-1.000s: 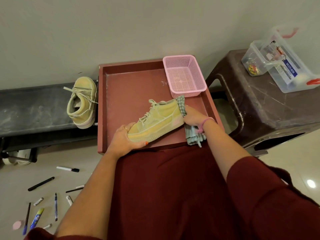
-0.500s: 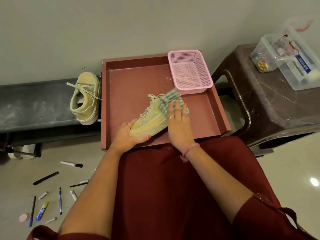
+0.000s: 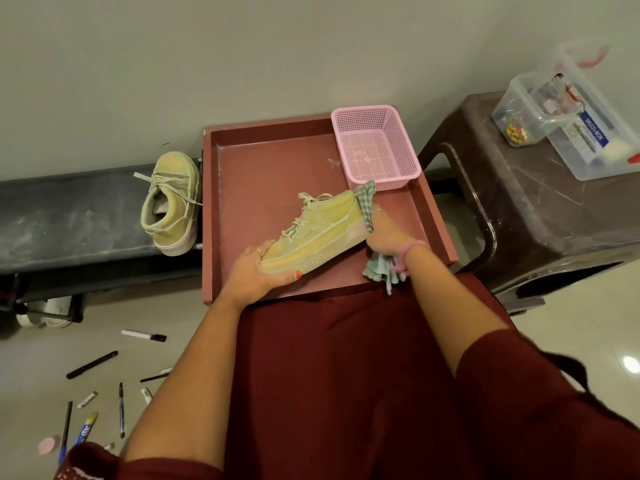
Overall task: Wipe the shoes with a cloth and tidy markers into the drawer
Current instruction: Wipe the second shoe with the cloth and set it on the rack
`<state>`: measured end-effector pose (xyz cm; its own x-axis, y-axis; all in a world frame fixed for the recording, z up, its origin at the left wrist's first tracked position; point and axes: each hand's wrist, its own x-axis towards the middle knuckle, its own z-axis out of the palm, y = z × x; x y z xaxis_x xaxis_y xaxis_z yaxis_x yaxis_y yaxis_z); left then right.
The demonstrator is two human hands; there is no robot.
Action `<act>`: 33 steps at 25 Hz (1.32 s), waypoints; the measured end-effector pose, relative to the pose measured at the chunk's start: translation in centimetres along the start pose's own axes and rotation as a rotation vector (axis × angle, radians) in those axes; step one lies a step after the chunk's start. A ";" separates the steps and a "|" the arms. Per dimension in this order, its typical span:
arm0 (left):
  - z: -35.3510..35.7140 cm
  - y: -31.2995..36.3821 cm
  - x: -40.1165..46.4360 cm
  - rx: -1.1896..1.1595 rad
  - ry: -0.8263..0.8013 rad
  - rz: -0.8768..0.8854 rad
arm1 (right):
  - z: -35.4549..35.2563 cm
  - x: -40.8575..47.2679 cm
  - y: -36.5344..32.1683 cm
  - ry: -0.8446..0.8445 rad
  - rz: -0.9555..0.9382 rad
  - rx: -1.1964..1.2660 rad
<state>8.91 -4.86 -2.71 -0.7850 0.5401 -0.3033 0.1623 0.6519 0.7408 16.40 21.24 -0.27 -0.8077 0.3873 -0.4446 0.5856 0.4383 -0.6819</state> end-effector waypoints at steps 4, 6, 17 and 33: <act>-0.3 0.4 -0.2 -0.036 0.013 -0.017 | -0.5 0.2 -0.2 -0.110 0.164 0.140; -0.4 0.6 -0.1 -0.071 -0.004 -0.030 | 1.8 -0.6 -0.6 0.069 0.102 0.066; -0.5 0.3 0.3 -0.106 -0.032 -0.041 | 10.6 -6.8 -1.9 0.385 -0.105 -0.519; 0.0 -0.1 0.1 -0.049 0.046 -0.049 | 7.0 -3.4 -5.2 0.227 -0.003 -0.444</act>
<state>8.77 -4.87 -2.83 -0.8180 0.4824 -0.3133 0.0942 0.6497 0.7543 15.62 12.02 0.71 -0.8031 0.5306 -0.2713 0.5958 0.7238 -0.3480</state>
